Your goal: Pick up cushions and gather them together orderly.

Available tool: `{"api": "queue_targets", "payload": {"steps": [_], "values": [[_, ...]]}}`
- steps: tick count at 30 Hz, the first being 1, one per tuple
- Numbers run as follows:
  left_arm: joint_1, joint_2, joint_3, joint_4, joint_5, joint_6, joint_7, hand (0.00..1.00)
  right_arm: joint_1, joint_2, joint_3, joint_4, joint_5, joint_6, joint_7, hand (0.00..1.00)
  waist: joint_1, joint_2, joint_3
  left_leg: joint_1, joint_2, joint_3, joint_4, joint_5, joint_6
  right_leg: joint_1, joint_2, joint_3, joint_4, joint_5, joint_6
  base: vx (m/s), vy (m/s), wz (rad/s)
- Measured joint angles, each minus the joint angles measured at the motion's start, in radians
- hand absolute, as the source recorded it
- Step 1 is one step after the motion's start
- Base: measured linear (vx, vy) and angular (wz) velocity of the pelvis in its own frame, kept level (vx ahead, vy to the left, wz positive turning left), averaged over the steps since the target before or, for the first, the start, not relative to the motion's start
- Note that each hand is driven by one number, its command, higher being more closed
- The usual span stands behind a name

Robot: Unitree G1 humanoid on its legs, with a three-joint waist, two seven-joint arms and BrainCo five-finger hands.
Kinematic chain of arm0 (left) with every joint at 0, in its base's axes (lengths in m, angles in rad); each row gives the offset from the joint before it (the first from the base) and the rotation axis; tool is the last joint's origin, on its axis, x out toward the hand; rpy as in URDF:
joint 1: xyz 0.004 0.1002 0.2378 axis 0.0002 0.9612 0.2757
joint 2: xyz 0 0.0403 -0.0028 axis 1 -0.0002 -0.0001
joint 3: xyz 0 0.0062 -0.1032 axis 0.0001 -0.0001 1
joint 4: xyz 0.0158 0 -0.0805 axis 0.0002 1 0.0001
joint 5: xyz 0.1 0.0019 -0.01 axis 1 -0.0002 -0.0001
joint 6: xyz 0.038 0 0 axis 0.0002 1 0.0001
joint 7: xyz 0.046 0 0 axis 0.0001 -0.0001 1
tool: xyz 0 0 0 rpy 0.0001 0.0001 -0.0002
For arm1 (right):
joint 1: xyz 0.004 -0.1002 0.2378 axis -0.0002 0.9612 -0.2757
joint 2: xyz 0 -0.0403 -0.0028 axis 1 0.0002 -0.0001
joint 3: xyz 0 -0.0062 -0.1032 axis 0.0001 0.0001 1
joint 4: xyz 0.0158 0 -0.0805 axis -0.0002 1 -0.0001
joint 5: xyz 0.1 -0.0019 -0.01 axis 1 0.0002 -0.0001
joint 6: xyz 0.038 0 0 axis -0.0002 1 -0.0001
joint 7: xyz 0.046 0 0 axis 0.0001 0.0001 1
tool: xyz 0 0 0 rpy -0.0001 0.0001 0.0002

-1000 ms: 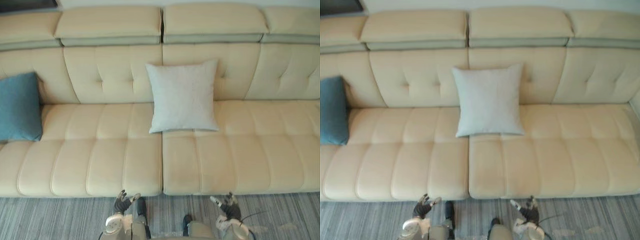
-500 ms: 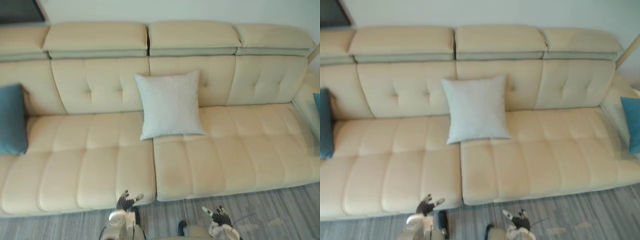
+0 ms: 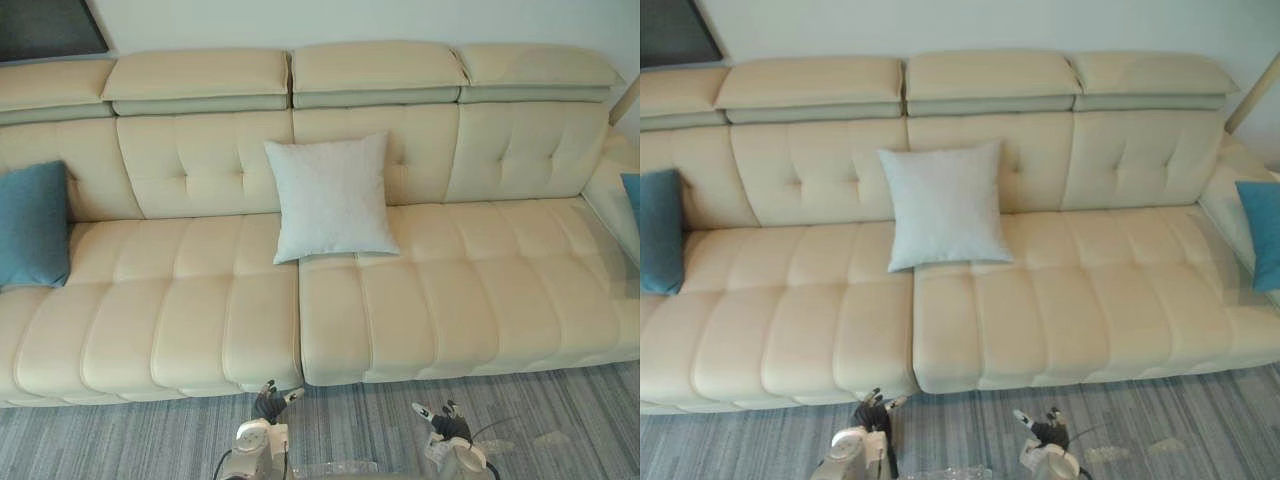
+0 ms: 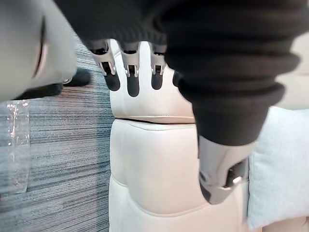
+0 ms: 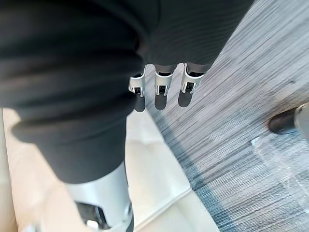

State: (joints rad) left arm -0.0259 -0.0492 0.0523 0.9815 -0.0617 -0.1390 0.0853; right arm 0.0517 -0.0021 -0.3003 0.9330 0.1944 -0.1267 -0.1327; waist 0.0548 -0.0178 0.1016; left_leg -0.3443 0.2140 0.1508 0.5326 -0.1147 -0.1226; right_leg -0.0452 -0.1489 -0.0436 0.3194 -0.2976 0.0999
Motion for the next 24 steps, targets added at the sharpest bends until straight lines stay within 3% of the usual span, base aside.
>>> {"api": "queue_targets", "payload": {"steps": [1, 2, 3, 4, 6, 10, 14, 16, 17, 18, 21, 24], "values": [[0.000, 0.000, -0.001, 0.000, 0.000, 0.000, 0.000, 0.00, 0.006, 0.001, 0.000, 0.000, 0.000, 0.000, 0.001, 0.00, 0.000, 0.001, 0.000, 0.005, -0.001, -0.007, 0.029, -0.028, -0.003, -0.003, 0.000, 0.009, 0.000, 0.003, 0.004, -0.14, 0.202, -0.55], [0.000, 0.000, 0.001, 0.000, 0.000, 0.000, -0.001, 0.00, 0.021, 0.007, 0.000, 0.000, 0.000, 0.001, 0.003, 0.00, 0.000, 0.010, 0.002, 0.030, -0.002, -0.036, 0.078, -0.120, -0.010, -0.016, 0.008, 0.038, 0.001, 0.013, 0.021, -0.13, 0.296, -0.60], [0.002, -0.002, 0.005, 0.001, 0.001, -0.001, -0.001, 0.00, 0.027, 0.008, -0.004, 0.005, 0.000, 0.004, 0.004, 0.00, 0.001, 0.022, 0.002, 0.032, -0.017, -0.057, 0.070, -0.174, -0.008, -0.029, 0.021, 0.067, 0.003, 0.019, 0.037, -0.11, 0.256, -0.56], [0.003, 0.003, 0.006, 0.001, 0.001, 0.000, -0.001, 0.00, 0.025, 0.015, -0.007, 0.009, 0.000, 0.006, 0.004, 0.00, 0.000, 0.013, 0.005, 0.034, -0.021, -0.050, 0.071, -0.174, -0.008, -0.030, 0.017, 0.078, 0.000, 0.022, 0.039, -0.09, 0.246, -0.29], [0.015, 0.043, 0.006, 0.003, 0.003, 0.001, 0.001, 0.00, 0.028, 0.042, -0.014, 0.051, -0.001, 0.018, 0.010, 0.00, -0.023, -0.038, -0.011, 0.046, -0.066, -0.016, 0.002, -0.175, 0.001, -0.039, -0.008, 0.117, -0.050, 0.065, 0.038, -0.05, 0.168, -0.21], [0.018, 0.049, 0.005, 0.031, 0.022, 0.000, 0.000, 0.00, 0.028, 0.035, -0.038, 0.068, -0.002, 0.020, 0.015, 0.00, -0.023, -0.029, -0.020, 0.090, -0.125, -0.026, -0.070, -0.177, 0.008, -0.041, 0.005, 0.165, -0.115, 0.105, 0.012, 0.00, 0.084, -0.39], [0.016, 0.066, 0.005, 0.056, 0.024, 0.002, -0.002, 0.00, 0.023, 0.034, -0.062, 0.070, -0.002, 0.021, 0.017, 0.00, -0.025, -0.021, -0.019, 0.118, -0.129, -0.021, -0.097, -0.170, 0.022, -0.044, 0.025, 0.214, -0.151, 0.127, 0.018, 0.09, 0.036, -0.55], [0.008, 0.070, 0.005, 0.073, 0.024, 0.003, -0.002, 0.00, 0.015, 0.030, -0.067, 0.074, -0.009, 0.024, 0.017, 0.00, -0.031, -0.015, -0.015, 0.139, -0.105, 0.008, -0.105, -0.178, 0.029, -0.054, 0.044, 0.217, -0.140, 0.135, 0.006, 0.16, -0.023, -0.64], [0.009, 0.070, 0.007, 0.074, 0.025, 0.008, -0.002, 0.00, 0.003, 0.027, -0.066, 0.077, -0.022, 0.024, 0.017, 0.00, -0.032, -0.006, -0.016, 0.150, -0.080, 0.038, -0.118, -0.172, 0.033, -0.094, 0.062, 0.161, -0.095, 0.148, -0.013, 0.23, -0.094, -1.02], [0.011, 0.073, 0.008, 0.076, 0.026, 0.017, -0.002, 0.00, -0.017, 0.018, -0.046, 0.084, -0.033, 0.024, 0.017, 0.00, -0.031, 0.006, -0.011, 0.179, -0.049, 0.087, -0.147, -0.162, 0.034, -0.140, 0.063, 0.004, -0.028, 0.163, -0.037, 0.23, -0.110, -1.09], [0.012, 0.070, 0.001, 0.093, 0.026, 0.020, -0.002, 0.00, -0.023, -0.021, -0.028, 0.102, -0.041, 0.025, 0.018, 0.00, -0.040, 0.035, 0.002, 0.277, -0.027, 0.170, -0.173, -0.160, 0.036, -0.136, 0.037, -0.296, 0.019, 0.180, -0.079, 0.20, -0.071, -1.09], [0.017, 0.069, -0.004, 0.093, 0.025, 0.020, -0.002, 0.00, -0.010, -0.068, -0.010, 0.114, -0.049, 0.027, 0.016, 0.00, -0.049, 0.071, -0.014, 0.356, -0.021, 0.241, -0.181, -0.160, 0.036, -0.125, 0.038, -0.329, 0.022, 0.193, -0.098, 0.20, -0.007, -1.15]]}}
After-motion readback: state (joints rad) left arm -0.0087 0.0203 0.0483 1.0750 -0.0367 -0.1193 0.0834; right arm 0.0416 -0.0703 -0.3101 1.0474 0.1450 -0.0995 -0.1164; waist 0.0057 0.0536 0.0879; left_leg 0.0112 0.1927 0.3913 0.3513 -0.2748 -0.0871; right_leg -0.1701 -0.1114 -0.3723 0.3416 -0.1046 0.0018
